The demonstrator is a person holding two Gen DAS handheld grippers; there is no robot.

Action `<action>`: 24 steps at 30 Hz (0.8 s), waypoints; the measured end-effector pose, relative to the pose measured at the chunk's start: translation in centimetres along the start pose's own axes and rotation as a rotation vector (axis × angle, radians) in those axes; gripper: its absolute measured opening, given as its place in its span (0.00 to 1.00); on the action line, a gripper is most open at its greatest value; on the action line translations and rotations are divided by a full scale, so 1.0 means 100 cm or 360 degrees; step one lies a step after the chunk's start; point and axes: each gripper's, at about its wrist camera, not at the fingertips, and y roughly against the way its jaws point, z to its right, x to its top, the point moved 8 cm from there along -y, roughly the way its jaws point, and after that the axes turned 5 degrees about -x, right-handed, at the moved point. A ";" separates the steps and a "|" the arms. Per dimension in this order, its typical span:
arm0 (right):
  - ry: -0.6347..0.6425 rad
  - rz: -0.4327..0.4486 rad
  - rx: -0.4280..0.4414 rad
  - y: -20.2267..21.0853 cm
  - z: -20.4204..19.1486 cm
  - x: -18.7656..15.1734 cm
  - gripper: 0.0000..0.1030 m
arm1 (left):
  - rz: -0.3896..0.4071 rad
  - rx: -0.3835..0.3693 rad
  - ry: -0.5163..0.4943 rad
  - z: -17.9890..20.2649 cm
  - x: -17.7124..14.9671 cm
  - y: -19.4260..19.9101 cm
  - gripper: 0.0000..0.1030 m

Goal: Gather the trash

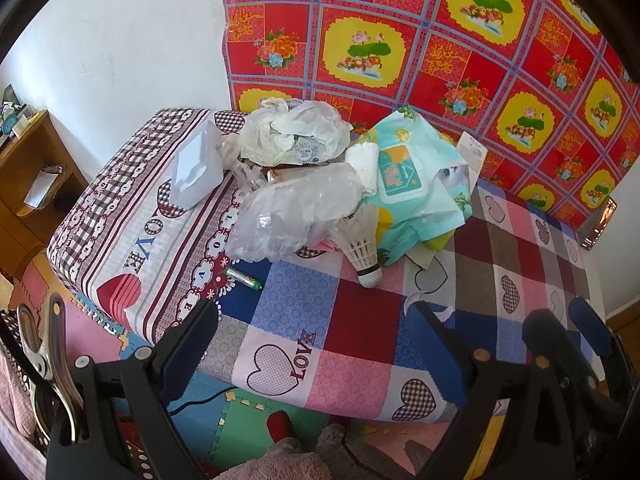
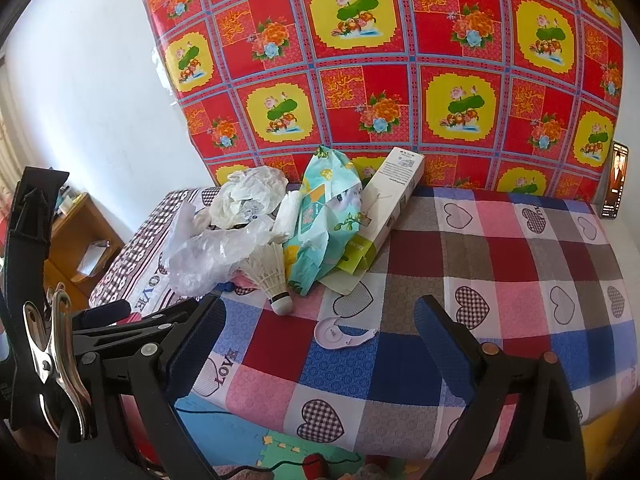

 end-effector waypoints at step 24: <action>0.0005 -0.0003 -0.0011 0.001 -0.004 -0.002 0.95 | 0.0003 -0.0006 0.0004 -0.002 0.000 0.001 0.95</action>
